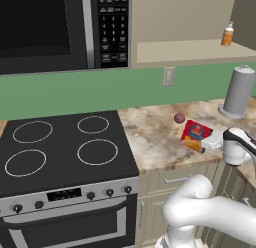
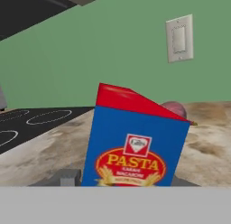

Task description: Pick the bar and boxed food from the counter and place them in the cabinets closest to them.

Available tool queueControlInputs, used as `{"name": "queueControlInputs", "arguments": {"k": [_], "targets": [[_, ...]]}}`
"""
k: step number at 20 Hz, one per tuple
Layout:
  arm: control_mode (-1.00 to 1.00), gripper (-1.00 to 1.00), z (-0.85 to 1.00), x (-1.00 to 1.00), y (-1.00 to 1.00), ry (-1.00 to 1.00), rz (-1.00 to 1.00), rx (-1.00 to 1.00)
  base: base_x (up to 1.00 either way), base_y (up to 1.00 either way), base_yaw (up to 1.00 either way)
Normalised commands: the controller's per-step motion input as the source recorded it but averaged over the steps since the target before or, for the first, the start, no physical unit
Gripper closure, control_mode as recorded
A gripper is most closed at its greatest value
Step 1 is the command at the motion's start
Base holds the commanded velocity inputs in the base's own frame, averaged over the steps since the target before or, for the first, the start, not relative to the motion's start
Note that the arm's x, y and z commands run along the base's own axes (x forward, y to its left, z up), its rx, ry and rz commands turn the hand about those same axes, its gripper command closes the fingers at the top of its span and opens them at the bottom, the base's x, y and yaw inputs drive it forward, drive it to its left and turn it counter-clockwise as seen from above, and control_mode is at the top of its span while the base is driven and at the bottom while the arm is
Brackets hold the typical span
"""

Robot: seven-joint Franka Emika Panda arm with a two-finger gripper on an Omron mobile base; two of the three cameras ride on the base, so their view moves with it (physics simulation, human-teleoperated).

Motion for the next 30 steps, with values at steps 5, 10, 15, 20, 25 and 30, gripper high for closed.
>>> {"name": "queueControlInputs", "arguments": {"k": [5,10,15,20,25,30], "targets": [[-1.00,1.00,0.10,-0.01,0.00,-0.03,0.00,0.00,0.00,0.00,0.00],[-1.00,1.00,0.46,-0.05,0.04,-0.13,0.00,0.00,0.00,0.00,0.00],[-1.00,1.00,0.57,-0.05,0.11,-0.10,-0.02,0.00,0.00,0.00,0.00],[-1.00,1.00,0.52,-0.08,0.13,-0.11,-0.02,0.00,0.00,0.00,0.00],[-1.00,1.00,0.49,-0.17,0.10,-0.11,-0.05,0.00,0.00,0.00,0.00],[-1.00,1.00,0.46,-0.29,0.06,-0.06,-0.11,0.00,0.00,0.00,0.00]]}}
